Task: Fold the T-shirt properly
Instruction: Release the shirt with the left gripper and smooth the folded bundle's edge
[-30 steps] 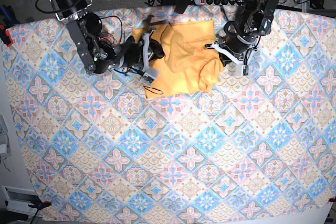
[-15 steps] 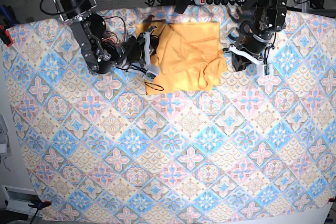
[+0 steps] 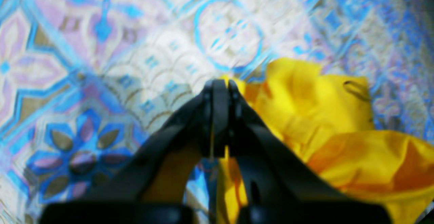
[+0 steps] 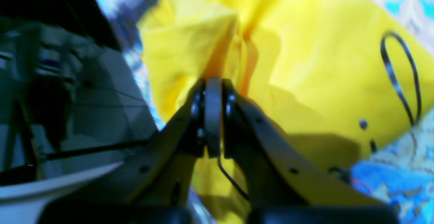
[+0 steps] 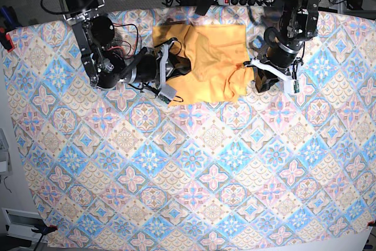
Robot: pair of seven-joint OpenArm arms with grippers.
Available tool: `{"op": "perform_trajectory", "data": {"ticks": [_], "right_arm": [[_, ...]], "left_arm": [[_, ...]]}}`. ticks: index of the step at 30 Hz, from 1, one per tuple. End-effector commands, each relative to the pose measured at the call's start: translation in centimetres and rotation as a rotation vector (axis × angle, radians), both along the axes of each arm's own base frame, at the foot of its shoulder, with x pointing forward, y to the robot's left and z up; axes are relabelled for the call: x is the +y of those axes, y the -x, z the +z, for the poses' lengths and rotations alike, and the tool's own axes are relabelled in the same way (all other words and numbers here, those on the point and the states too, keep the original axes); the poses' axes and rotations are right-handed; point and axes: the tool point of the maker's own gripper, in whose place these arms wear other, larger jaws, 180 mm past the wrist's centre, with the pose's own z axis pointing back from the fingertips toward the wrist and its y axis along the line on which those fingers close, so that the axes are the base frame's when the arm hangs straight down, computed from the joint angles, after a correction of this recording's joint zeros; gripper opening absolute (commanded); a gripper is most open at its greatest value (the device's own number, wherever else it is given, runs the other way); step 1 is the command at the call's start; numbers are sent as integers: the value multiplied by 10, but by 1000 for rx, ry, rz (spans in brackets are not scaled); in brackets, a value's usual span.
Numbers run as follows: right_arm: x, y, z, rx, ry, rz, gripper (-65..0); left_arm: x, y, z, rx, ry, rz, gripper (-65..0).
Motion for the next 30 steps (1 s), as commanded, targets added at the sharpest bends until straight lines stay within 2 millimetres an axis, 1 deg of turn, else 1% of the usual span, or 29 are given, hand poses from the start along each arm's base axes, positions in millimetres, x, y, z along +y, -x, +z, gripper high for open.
{"op": "perform_trajectory", "data": {"ticks": [1,4,7,10,12,14,15,17,19,21,23,25,26,28,29,30], "right_arm": [[5,-7,16,-31,-59,-3,-639],[9,-8,26,-17,-120,-14,-639],[-2,-5,31,10,-154,-18,-639],[1,7,39,-5,-145,53,-639],[4,8,50,-41,-150,77,-639],[5,8,53,-51,-151,82,-639],[3,7,52,-51,-145,76,-639],[-20,-2,36,-55,-65,23,-639],[-45,-16,22,-90,25,-48,-639],[-70,-26,9,-120,107,-118,-639],[-90,-31,-3,-132,169,-171,-639],[-97,-32,-10,-134,199,-202,-639],[-100,-33,-11,-138,211,-215,-639],[-105,-27,-18,-124,231,-231,-639],[-105,-25,-20,-119,237,-232,-639],[-103,-24,-21,-115,235,-234,-639]], "left_arm": [[1,-6,11,-43,0,-3,-650],[1,-13,14,-57,0,-3,-650],[1,-15,16,-63,0,-3,-650],[1,-17,18,-69,0,-3,-650],[1,-22,21,-83,0,-3,-650],[-1,-26,24,-93,5,-2,-650],[-4,-27,25,-96,16,2,-650],[-6,-30,30,-112,24,5,-650],[-9,-38,38,-138,29,0,-650],[-21,-41,41,-149,44,-24,-650],[-34,-47,47,-167,55,-57,-650],[-45,-49,49,-174,68,-78,-650],[-51,-54,54,-190,79,-83,-650],[-64,-61,62,-210,102,-101,-650],[-70,-64,64,-217,111,-108,-650],[-80,-67,68,-227,127,-123,-650]]}}
